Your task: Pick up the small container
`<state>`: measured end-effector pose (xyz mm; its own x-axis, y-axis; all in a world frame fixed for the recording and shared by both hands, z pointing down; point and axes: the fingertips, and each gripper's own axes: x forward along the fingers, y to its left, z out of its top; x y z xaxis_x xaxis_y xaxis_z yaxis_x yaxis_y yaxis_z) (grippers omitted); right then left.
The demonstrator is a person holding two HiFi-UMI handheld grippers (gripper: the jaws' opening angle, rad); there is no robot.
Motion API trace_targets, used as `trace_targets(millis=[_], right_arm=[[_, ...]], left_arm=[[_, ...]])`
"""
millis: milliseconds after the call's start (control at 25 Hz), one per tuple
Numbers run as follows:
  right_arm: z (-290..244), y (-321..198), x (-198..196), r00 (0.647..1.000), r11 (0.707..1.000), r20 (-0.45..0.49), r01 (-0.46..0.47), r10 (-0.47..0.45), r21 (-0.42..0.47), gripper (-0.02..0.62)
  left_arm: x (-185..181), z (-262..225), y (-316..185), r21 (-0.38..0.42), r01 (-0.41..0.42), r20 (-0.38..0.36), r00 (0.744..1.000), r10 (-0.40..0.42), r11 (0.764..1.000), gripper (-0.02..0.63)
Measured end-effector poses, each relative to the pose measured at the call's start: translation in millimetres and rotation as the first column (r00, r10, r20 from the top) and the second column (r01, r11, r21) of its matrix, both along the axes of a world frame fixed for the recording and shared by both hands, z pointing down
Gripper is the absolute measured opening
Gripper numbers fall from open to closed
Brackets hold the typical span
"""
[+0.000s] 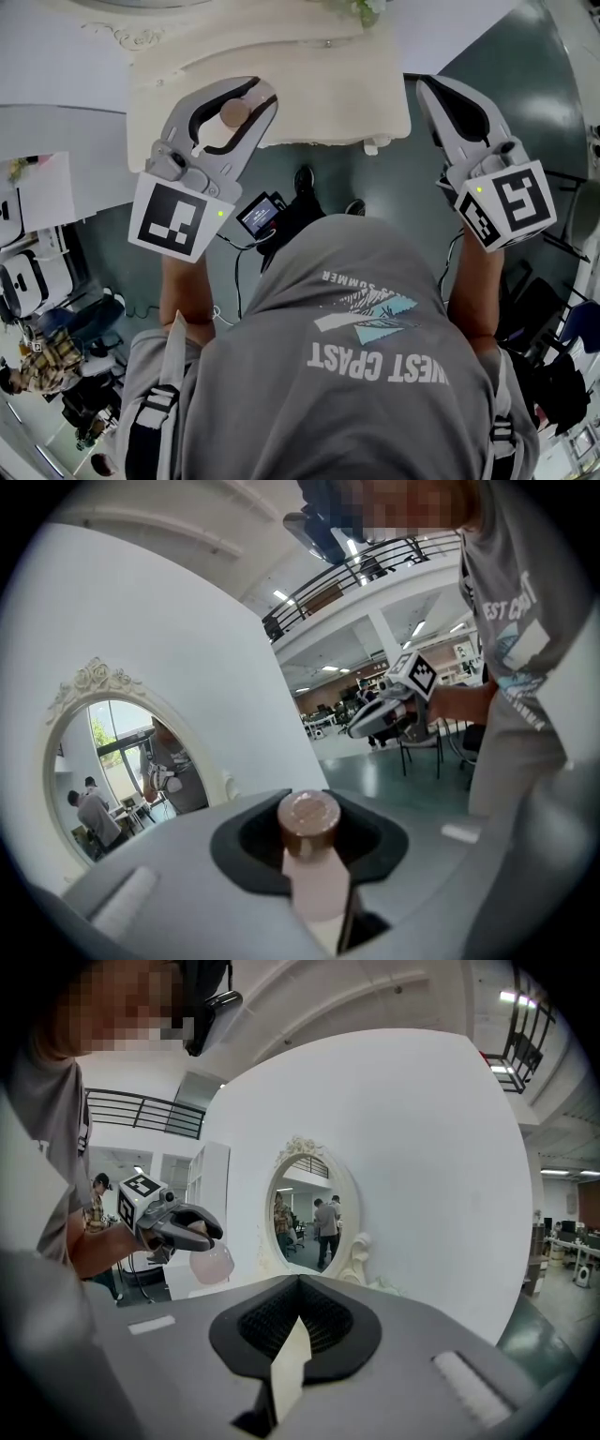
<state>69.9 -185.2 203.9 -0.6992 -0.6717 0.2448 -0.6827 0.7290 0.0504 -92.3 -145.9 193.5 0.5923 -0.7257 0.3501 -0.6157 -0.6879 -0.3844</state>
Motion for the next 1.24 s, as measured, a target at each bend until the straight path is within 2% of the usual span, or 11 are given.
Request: trace_targets(millis=[360,1240], right_arm=[[9.5,2.1,-9.9,0.997,1.0,-0.076,0.02,-0.02,0.011,-0.002],[26.4,-15.2,-42.5,0.994,0.998,-0.1,0.032,-0.037,-0.047,-0.002]], left_arm=[[-19.0,12.1,3.0,-0.027,0.051,-0.004,0.999,-0.051,0.998,0.097],[-58.0,36.5,-20.5,-0.082,0.084,-0.008,0.996,-0.085,0.993,0.097]])
